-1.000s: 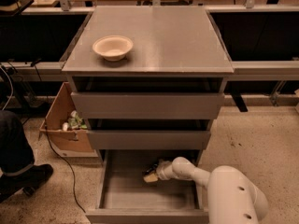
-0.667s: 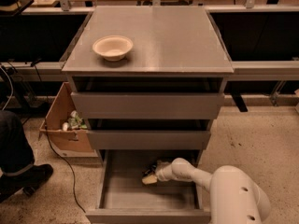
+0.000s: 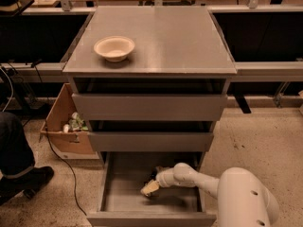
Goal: Place redbull can into bottom drawer
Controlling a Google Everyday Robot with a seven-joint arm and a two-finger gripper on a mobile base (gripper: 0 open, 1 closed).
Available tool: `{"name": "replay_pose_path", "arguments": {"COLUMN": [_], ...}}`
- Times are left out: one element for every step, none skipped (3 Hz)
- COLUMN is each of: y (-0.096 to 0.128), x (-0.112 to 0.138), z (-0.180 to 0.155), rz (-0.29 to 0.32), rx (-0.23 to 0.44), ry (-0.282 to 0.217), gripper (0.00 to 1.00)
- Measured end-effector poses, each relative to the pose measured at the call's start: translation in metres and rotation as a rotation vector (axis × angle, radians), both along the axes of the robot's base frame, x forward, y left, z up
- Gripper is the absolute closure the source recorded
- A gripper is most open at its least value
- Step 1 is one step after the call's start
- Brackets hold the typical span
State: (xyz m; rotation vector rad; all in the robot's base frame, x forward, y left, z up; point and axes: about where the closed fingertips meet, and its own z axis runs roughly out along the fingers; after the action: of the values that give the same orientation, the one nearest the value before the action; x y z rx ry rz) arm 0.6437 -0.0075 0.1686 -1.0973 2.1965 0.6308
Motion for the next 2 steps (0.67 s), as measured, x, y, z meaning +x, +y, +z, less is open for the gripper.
{"name": "replay_pose_path", "arguments": {"y": [0.002,-0.004], "x": [-0.006,-0.018], "z": [0.003,0.016], "rz": [0.006,0.008], "rx": [0.001,0.028], "ry": [0.007,0.003], "gripper": [0.0,0.0]}}
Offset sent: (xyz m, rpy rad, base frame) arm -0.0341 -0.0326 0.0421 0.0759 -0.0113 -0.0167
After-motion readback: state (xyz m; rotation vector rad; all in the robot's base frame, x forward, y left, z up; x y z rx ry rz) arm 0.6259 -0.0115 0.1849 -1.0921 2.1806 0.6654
